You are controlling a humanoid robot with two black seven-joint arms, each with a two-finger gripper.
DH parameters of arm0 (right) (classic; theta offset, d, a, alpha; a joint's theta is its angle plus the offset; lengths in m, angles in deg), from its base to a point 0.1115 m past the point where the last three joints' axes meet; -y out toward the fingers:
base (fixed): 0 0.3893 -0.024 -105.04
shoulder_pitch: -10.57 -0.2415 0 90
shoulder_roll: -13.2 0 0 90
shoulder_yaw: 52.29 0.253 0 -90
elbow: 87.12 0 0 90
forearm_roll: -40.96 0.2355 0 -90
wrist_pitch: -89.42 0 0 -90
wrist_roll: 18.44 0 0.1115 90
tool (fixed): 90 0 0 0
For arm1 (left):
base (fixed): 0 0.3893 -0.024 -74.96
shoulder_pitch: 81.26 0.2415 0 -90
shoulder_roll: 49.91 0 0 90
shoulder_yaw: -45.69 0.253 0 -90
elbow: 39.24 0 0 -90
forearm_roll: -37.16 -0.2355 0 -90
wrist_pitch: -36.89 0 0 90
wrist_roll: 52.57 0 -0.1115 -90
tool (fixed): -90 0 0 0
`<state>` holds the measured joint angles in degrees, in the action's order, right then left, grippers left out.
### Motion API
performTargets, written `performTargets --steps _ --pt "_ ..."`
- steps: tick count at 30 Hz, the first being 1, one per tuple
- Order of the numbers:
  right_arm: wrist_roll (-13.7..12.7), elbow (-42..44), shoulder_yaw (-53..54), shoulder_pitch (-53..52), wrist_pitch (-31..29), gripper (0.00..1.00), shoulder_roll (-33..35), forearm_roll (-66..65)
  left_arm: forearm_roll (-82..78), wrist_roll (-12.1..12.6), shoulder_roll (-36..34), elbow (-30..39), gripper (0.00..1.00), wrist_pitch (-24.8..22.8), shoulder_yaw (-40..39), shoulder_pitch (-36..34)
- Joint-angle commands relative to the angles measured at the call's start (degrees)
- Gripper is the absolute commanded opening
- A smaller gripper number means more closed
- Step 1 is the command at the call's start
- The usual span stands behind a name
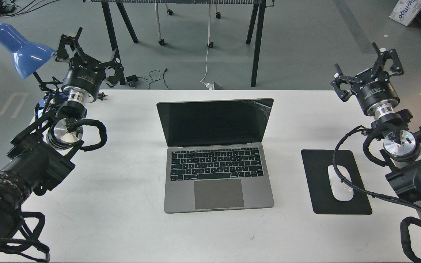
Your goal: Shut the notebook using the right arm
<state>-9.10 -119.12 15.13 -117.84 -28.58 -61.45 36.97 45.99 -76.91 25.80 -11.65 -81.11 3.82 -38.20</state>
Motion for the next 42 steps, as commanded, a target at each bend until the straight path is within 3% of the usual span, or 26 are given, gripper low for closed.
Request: performTargets --steps 1,11,18,22,28,34,42 --pt "-0.11 0.01 -0.01 0.01 -0.01 1.00 0.47 0.04 -0.13 0.00 -0.04 0.00 1.00 0.00 0.03 -0.08" --pt "-0.11 1.32 -1.50 -3.41 0.75 1.00 -2.16 -0.22 -0.13 0.00 -0.13 0.00 1.00 0.00 0.03 0.01" --pt "0.42 10.54 -9.32 -12.03 0.75 1.00 -10.58 -0.14 -0.13 0.00 -0.13 0.00 1.00 0.00 0.03 0.01" --pt "0.51 11.17 -11.52 -13.18 0.84 1.00 -15.35 -0.14 -0.13 0.00 -0.13 0.00 1.00 0.00 0.03 0.01" --pt "0.51 10.99 -14.16 -13.18 0.84 1.00 -15.35 -0.14 -0.13 0.00 -0.13 0.00 1.00 0.00 0.03 0.01" --pt "0.07 7.66 -16.35 -12.30 0.75 1.00 -15.35 -0.05 -0.13 0.00 -0.13 0.00 1.00 0.00 0.03 0.01" --pt "-0.37 -3.76 -20.92 -6.15 1.80 1.00 -14.56 -0.05 -0.13 0.00 -0.13 0.00 1.00 0.00 0.03 0.01"
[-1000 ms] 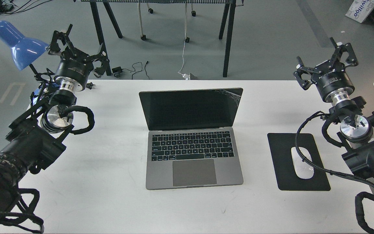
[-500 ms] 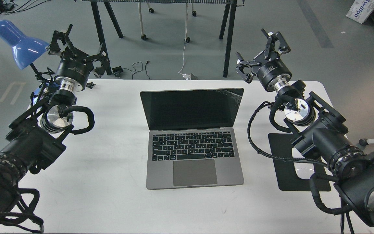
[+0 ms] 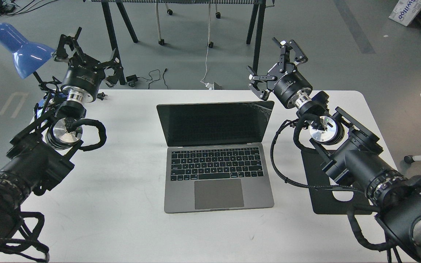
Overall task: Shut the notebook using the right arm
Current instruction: 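Move the right gripper over the top of the open laptop screen, then push the laptop screen down toward the keyboard with the right gripper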
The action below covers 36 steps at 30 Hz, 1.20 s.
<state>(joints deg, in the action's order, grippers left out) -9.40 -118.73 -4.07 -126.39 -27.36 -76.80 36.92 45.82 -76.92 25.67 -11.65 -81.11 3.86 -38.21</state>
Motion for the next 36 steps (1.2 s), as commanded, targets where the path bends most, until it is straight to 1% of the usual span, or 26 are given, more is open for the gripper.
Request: performTargets --steps 1,8,13,15,18,22,27,30,36 --pt "-0.07 -5.90 -2.25 3.27 0.93 1.00 1.49 -0.01 0.03 0.00 0.00 0.00 1.00 0.00 0.00 0.01" --pt "-0.16 -13.38 -4.62 7.14 1.73 1.00 5.36 -0.01 -0.05 0.00 0.00 0.00 1.00 0.00 0.00 0.01" --pt "-0.16 -22.16 -6.82 10.22 2.69 1.00 11.59 -0.01 -0.05 0.00 0.00 0.00 1.00 0.00 0.00 0.01" --pt "-0.25 -24.11 -7.44 11.62 2.70 1.00 13.09 -0.01 -0.05 0.00 0.00 0.00 1.00 0.00 0.00 0.01" --pt "-0.86 -24.55 -9.72 13.21 2.35 1.00 14.06 -0.01 0.03 0.00 0.00 0.00 1.00 0.00 0.00 0.01" --pt "-0.86 -25.08 -11.39 15.40 2.08 1.00 14.68 -0.09 0.03 0.00 0.00 0.00 1.00 0.00 0.00 0.01" --pt "-0.86 -28.68 -12.80 17.95 2.08 1.00 14.86 -0.36 -0.05 0.00 0.00 0.00 1.00 0.00 0.00 0.01" --pt "-0.86 -30.17 -13.24 20.67 2.08 1.00 16.08 -0.79 -0.05 0.00 0.00 0.00 1.00 0.00 0.00 0.01" --pt "-0.69 -30.18 -16.75 23.41 2.08 1.00 16.79 -1.06 -0.05 0.00 0.00 0.00 1.00 0.00 0.00 0.01"
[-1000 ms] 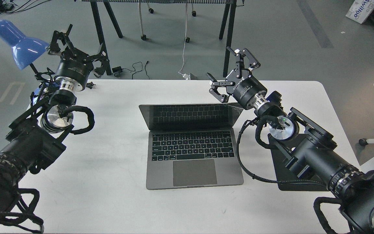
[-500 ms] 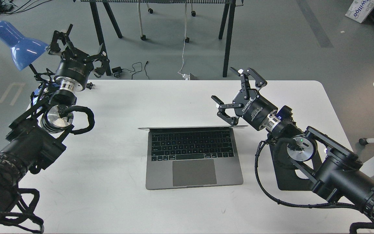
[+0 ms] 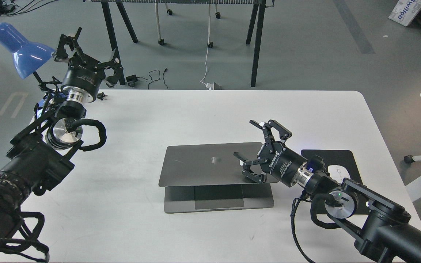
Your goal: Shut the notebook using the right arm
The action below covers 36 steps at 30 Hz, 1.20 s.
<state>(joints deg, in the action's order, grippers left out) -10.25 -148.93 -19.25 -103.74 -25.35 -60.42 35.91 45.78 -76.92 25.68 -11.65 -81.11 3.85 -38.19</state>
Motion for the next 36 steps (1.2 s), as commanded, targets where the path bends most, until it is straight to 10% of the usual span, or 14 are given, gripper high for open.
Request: performTargets --steps 1,36 --pt "0.08 0.12 -2.02 0.76 0.07 1.00 0.59 -0.13 -0.01 0.00 0.00 0.00 1.00 0.00 0.00 -0.01" --pt "0.42 3.99 -5.89 0.23 4.03 1.00 0.59 -9.19 0.16 0.00 0.00 0.00 1.00 0.00 -0.26 0.08"
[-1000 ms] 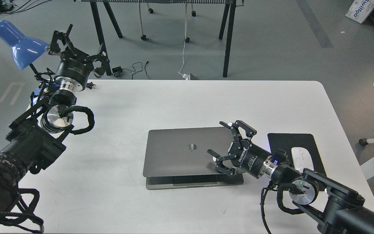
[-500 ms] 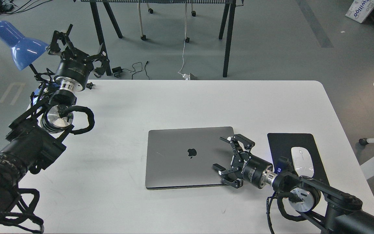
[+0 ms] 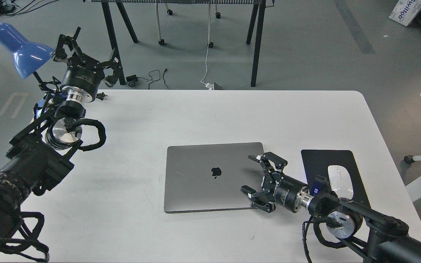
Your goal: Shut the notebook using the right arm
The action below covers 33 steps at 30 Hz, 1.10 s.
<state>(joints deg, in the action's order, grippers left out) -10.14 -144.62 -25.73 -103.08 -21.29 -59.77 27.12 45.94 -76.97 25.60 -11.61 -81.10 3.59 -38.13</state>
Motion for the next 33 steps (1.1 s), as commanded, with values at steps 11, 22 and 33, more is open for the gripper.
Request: performTargets --steps 11,22,33 --pt "-0.47 -5.16 17.81 -2.79 -0.21 1.00 0.37 -0.13 0.00 0.06 0.07 0.05 1.00 0.00 0.09 -0.07" --pt "-0.65 4.92 39.25 -10.54 -0.55 1.00 0.37 2.40 0.00 0.06 0.07 -0.03 1.00 0.00 0.18 0.02" --pt "-4.52 14.35 41.29 -11.59 -3.90 1.00 0.37 17.97 0.00 0.06 0.07 -0.03 1.00 0.00 0.09 -0.07"
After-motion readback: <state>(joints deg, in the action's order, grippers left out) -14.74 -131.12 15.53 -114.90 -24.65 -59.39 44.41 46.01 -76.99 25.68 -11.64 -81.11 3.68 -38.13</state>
